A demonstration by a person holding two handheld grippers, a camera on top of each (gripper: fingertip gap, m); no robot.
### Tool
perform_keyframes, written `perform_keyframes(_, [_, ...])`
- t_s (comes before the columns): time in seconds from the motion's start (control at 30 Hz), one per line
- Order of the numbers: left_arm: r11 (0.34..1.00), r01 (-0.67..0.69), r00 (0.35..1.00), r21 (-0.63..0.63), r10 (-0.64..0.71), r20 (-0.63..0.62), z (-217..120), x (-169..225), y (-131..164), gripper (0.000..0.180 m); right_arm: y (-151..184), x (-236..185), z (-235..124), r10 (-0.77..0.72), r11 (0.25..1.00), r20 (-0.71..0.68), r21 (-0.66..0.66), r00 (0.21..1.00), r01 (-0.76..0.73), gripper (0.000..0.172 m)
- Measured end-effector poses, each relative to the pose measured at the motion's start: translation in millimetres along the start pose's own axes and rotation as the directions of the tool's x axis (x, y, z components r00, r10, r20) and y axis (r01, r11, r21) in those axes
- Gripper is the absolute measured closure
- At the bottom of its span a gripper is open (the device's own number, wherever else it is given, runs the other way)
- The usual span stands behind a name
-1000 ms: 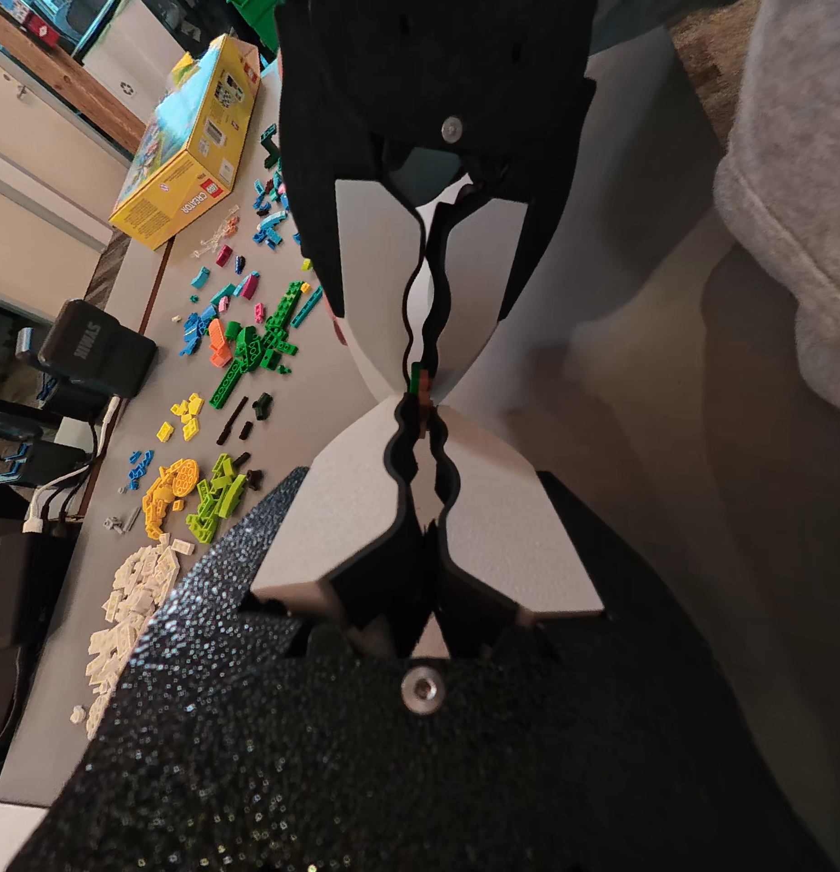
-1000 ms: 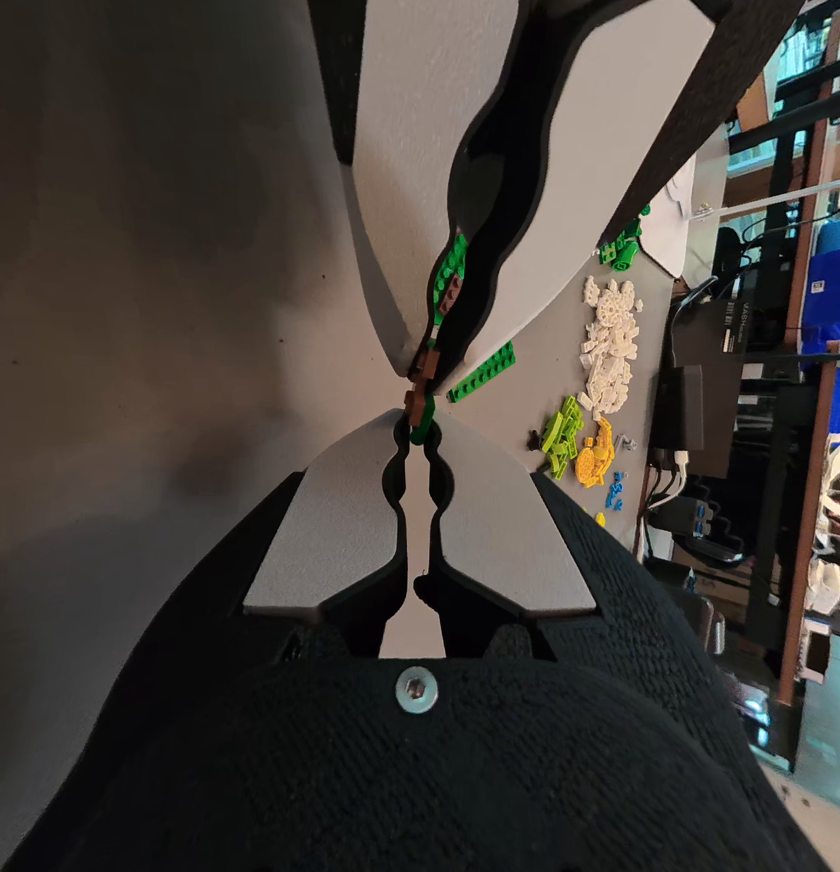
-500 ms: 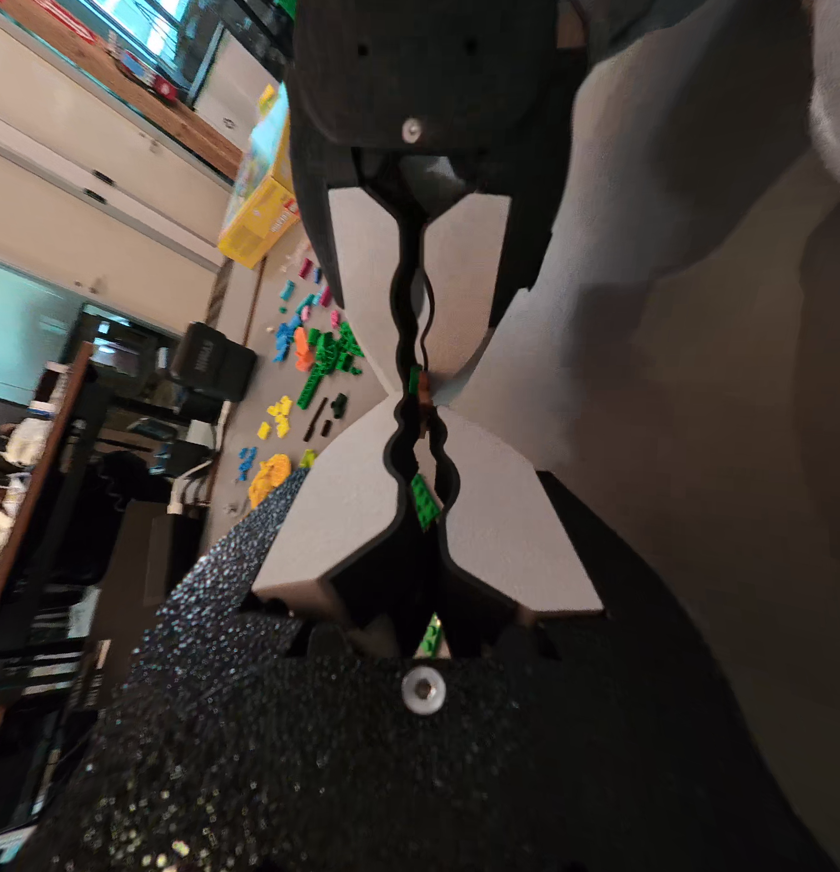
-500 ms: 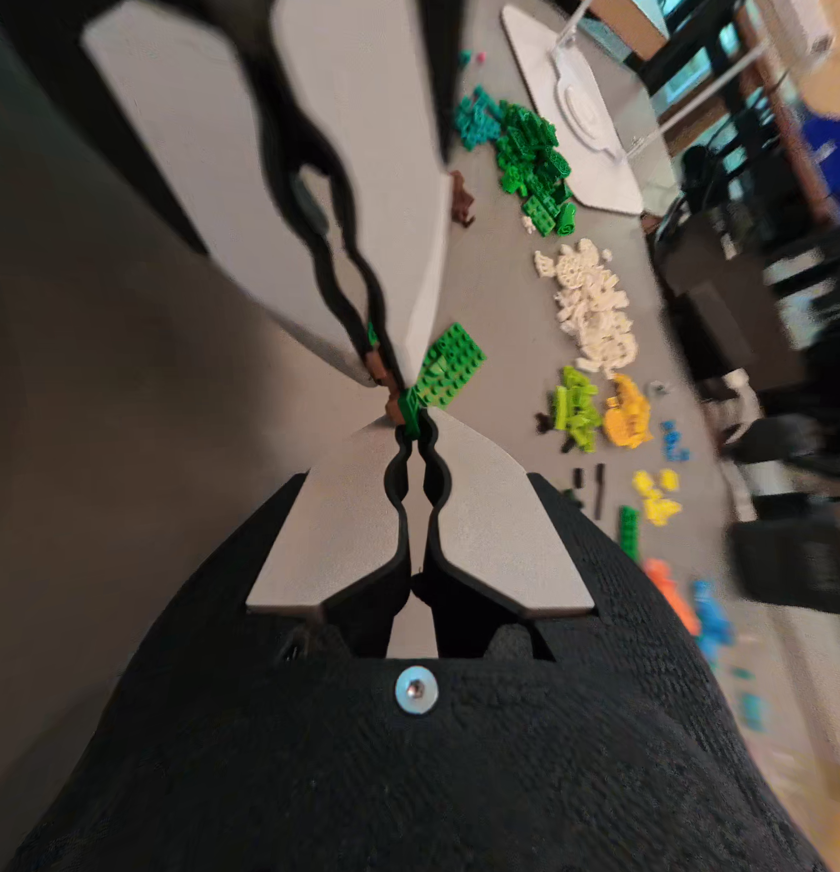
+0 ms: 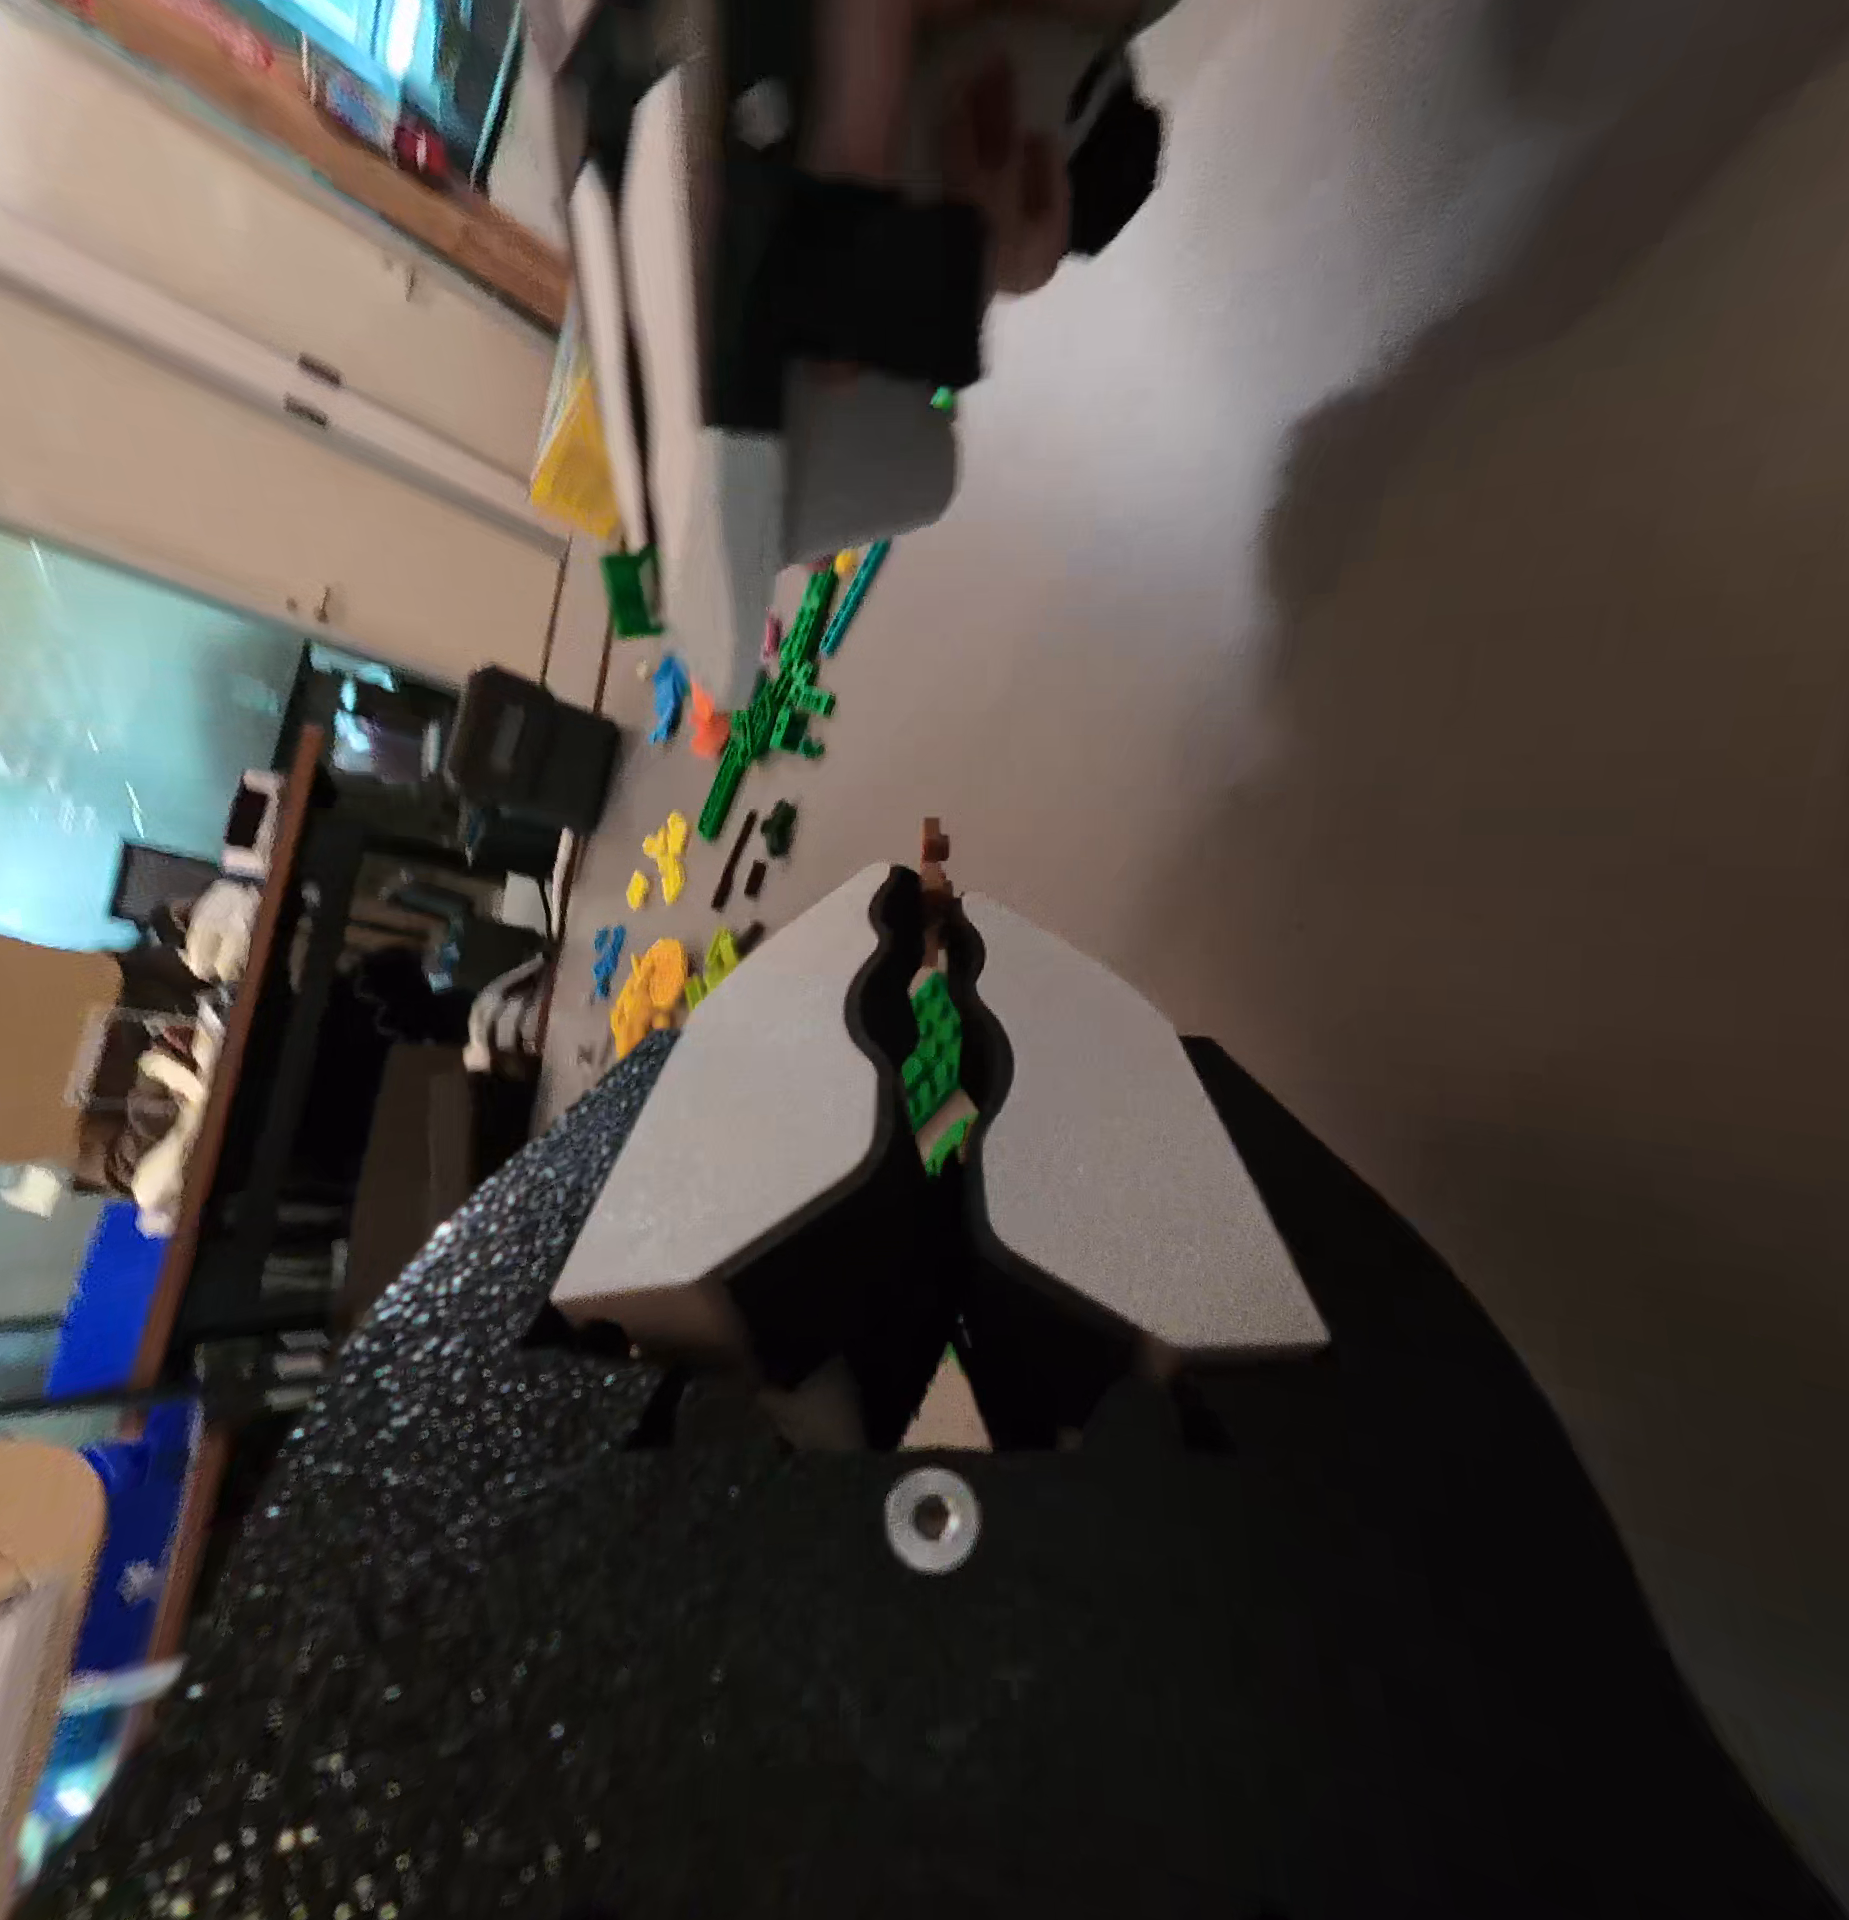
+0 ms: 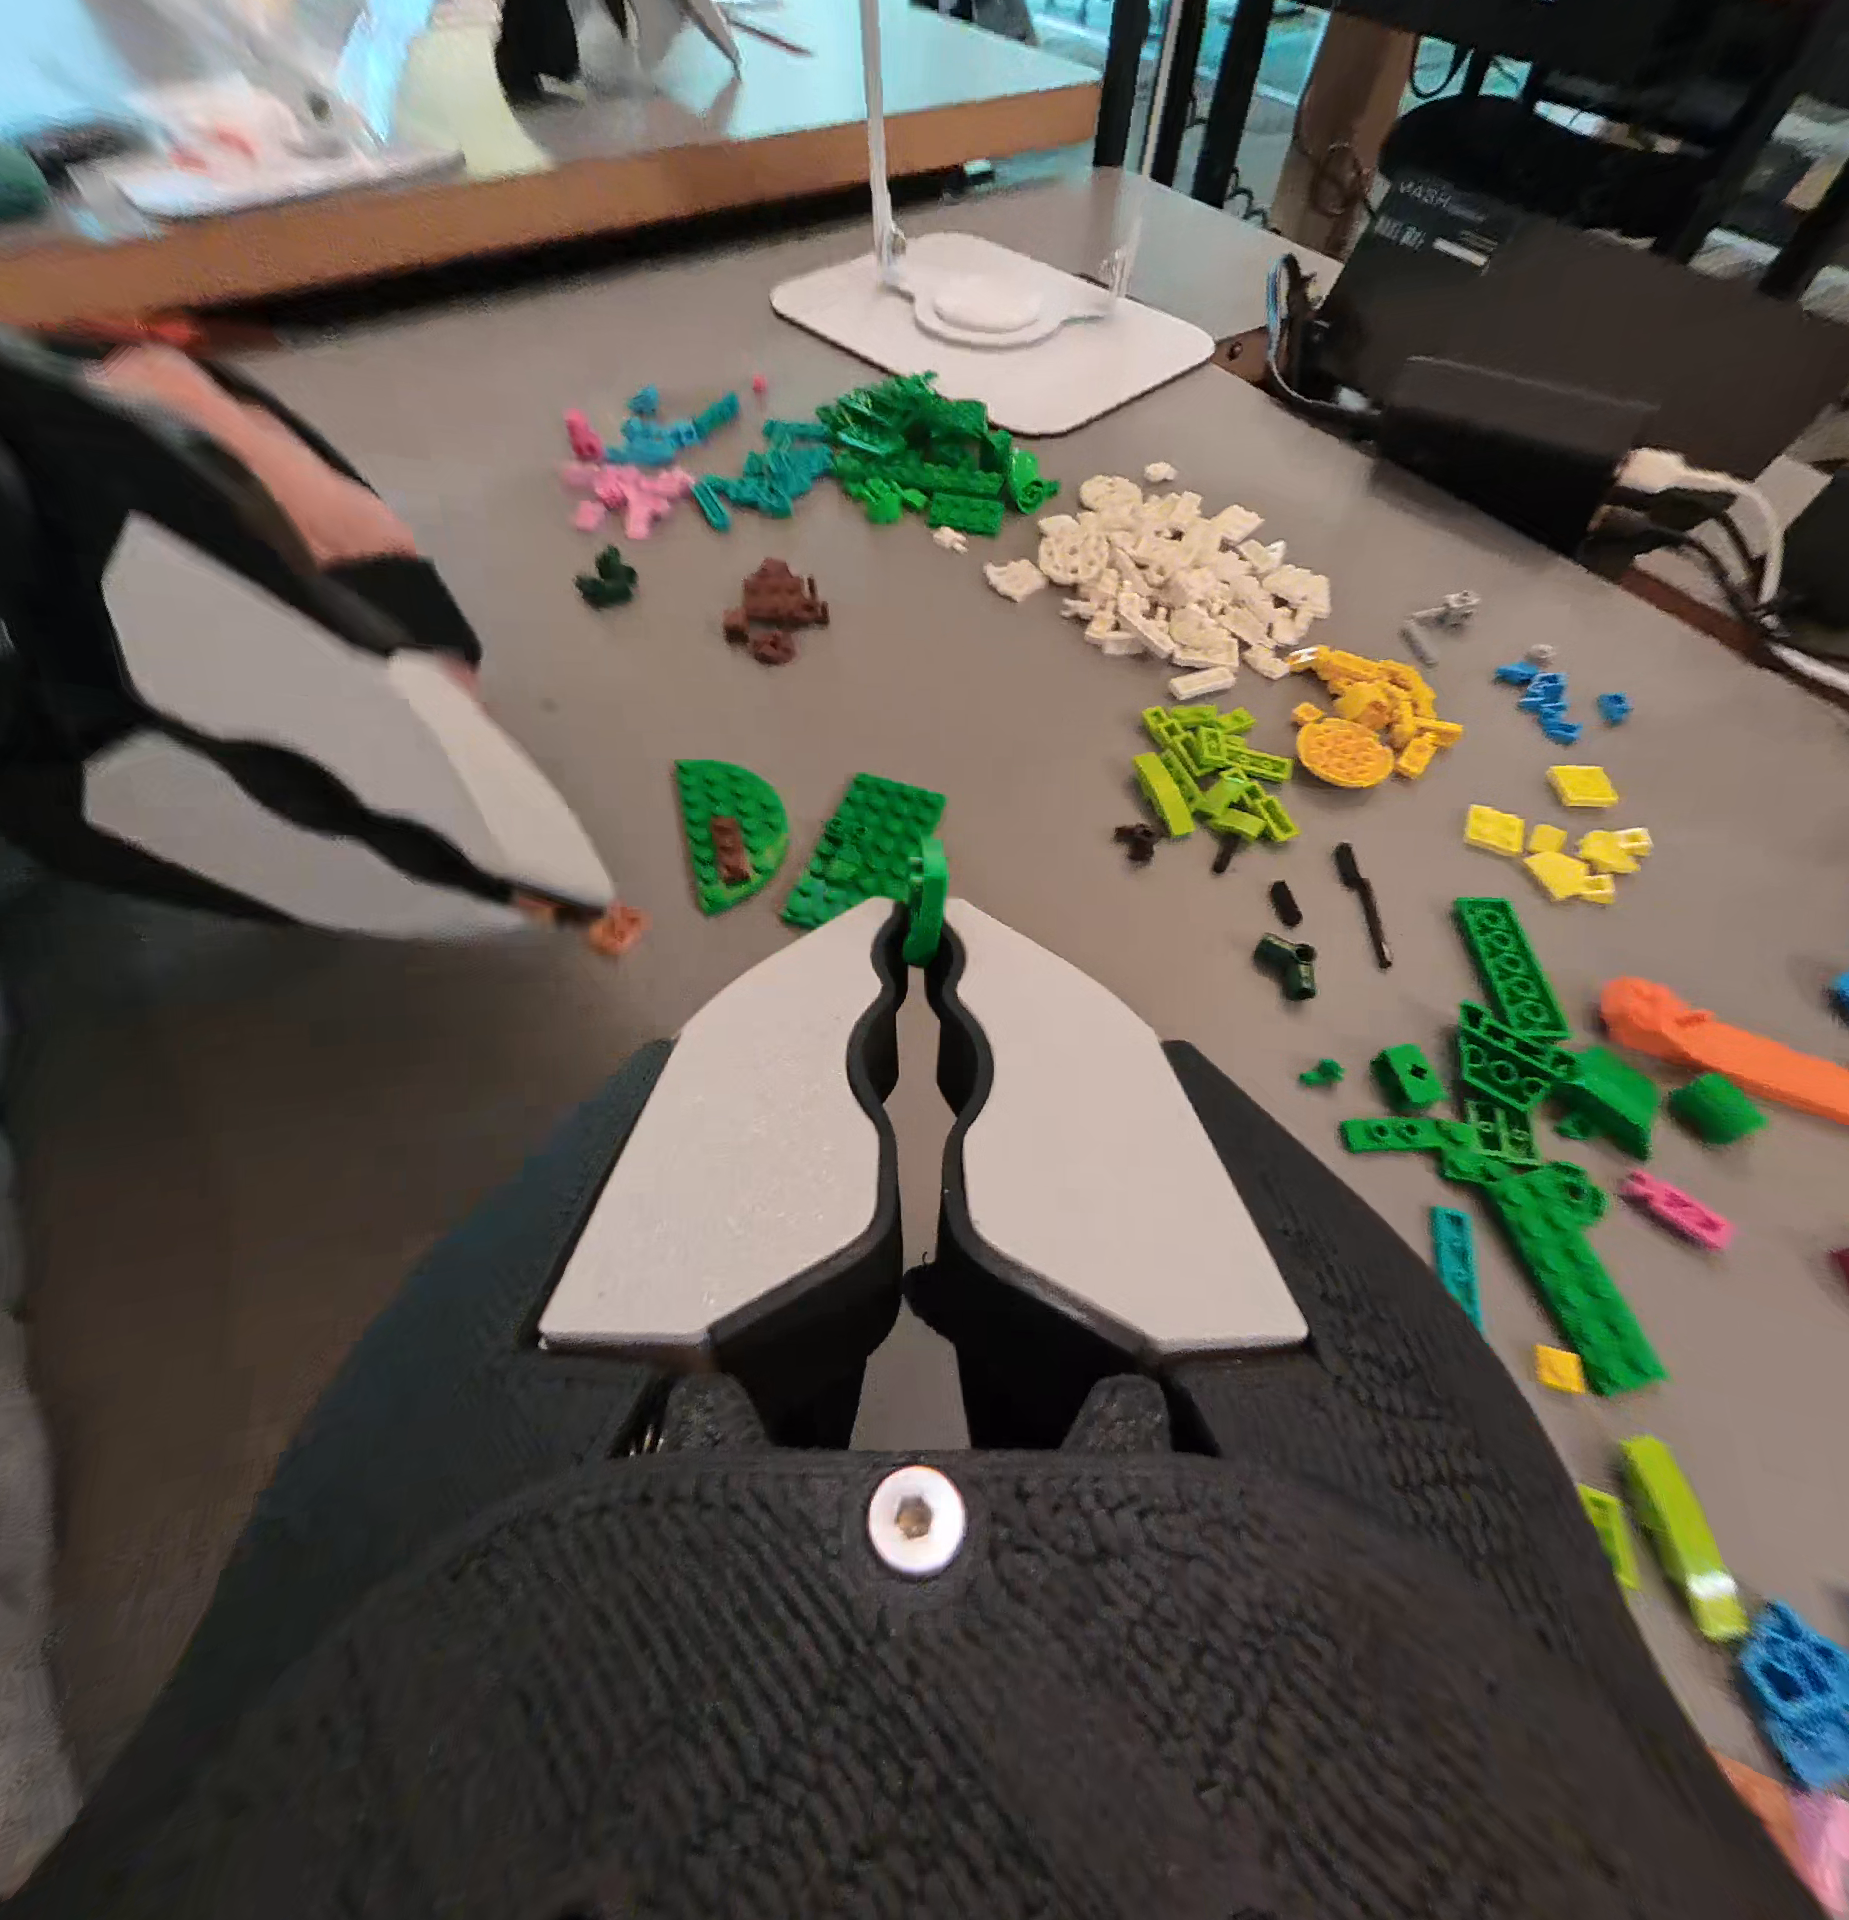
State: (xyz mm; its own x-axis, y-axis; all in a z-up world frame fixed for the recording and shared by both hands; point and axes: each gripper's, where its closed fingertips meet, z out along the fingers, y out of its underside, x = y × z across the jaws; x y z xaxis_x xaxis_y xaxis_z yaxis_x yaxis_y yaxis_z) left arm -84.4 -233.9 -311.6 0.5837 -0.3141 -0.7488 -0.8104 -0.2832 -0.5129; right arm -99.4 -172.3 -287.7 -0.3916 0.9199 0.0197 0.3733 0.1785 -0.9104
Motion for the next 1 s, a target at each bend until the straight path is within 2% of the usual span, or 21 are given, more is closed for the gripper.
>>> perform_keyframes(0.03, [0.998, 0.054, 0.998, -0.019, -0.053, 0.016, 0.8, -4.7, 5.8, 0.172, 4.3, 0.3, 1.7, -0.042, 0.999, -0.021, -0.017, 0.999, 0.041, 0.170])
perform_keyframes(0.13, [0.977, 0.212, 0.972, -0.018, -0.209, 0.105, -0.2, -22.5, 18.4, 0.176, 11.9, 5.0, 7.5, -0.181, 0.984, -0.107, -0.029, 0.978, 0.179, 0.169])
perform_keyframes(0.2, [0.947, 0.321, 0.932, 0.011, -0.317, 0.177, -4.1, -37.1, 27.0, 0.176, 14.6, 13.2, 11.0, -0.267, 0.963, -0.191, -0.024, 0.945, 0.267, 0.169])
perform_keyframes(0.3, [0.877, 0.467, 0.815, 0.115, -0.477, 0.328, -21.5, -68.4, 44.4, 0.176, 20.0, 16.6, 18.1, -0.314, 0.948, -0.238, -0.035, 0.919, 0.315, 0.169])
perform_keyframes(0.37, [0.810, 0.546, 0.691, 0.216, -0.581, 0.431, -43.3, -92.4, 62.3, 0.176, 18.1, 16.3, 23.3, -0.356, 0.933, -0.253, -0.034, 0.900, 0.359, 0.169])
perform_keyframes(0.47, [0.704, 0.604, 0.443, 0.374, -0.686, 0.578, -92.8, -125.8, 106.0, 0.176, 7.4, 17.8, 39.9, -0.473, 0.878, -0.262, -0.059, 0.841, 0.475, 0.169])
perform_keyframes(0.53, [0.655, 0.616, 0.280, 0.438, -0.702, 0.655, -128.1, -138.2, 141.3, 0.176, -4.8, 15.7, 63.2, -0.561, 0.825, -0.227, -0.076, 0.796, 0.559, 0.169])
perform_keyframes(0.63, [0.648, 0.600, 0.137, 0.468, -0.660, 0.739, -161.1, -139.2, 182.2, 0.176, -35.2, 12.0, 115.6, -0.675, 0.733, -0.186, -0.068, 0.714, 0.676, 0.169])
perform_keyframes(0.67, [0.625, 0.613, 0.096, 0.483, -0.666, 0.740, -165.5, -137.3, 190.0, 0.176, -46.7, 11.4, 136.2, -0.715, 0.694, -0.181, -0.066, 0.675, 0.717, 0.169])
perform_keyframes(0.77, [0.616, 0.606, 0.082, 0.504, -0.678, 0.730, -166.4, -134.5, 192.4, 0.176, -74.1, 11.0, 199.5, -0.822, 0.563, -0.157, -0.087, 0.547, 0.822, 0.168])
perform_keyframes(0.87, [0.640, 0.617, 0.109, 0.457, -0.645, 0.756, -162.1, -133.5, 196.4, 0.176, -85.4, 16.1, 251.7, -0.883, 0.468, -0.104, -0.143, 0.457, 0.872, 0.168])
perform_keyframes(0.93, [0.629, 0.627, 0.112, 0.459, -0.656, 0.747, -158.7, -133.1, 197.9, 0.176, -83.4, 16.8, 275.4, -0.885, 0.463, -0.036, -0.166, 0.464, 0.871, 0.162])
perform_keyframes(1.0, [0.618, 0.633, 0.109, 0.467, -0.668, 0.736, -157.4, -133.3, 198.7, 0.176, -76.5, 14.5, 289.1, -0.859, 0.494, 0.047, -0.185, 0.510, 0.849, 0.148])
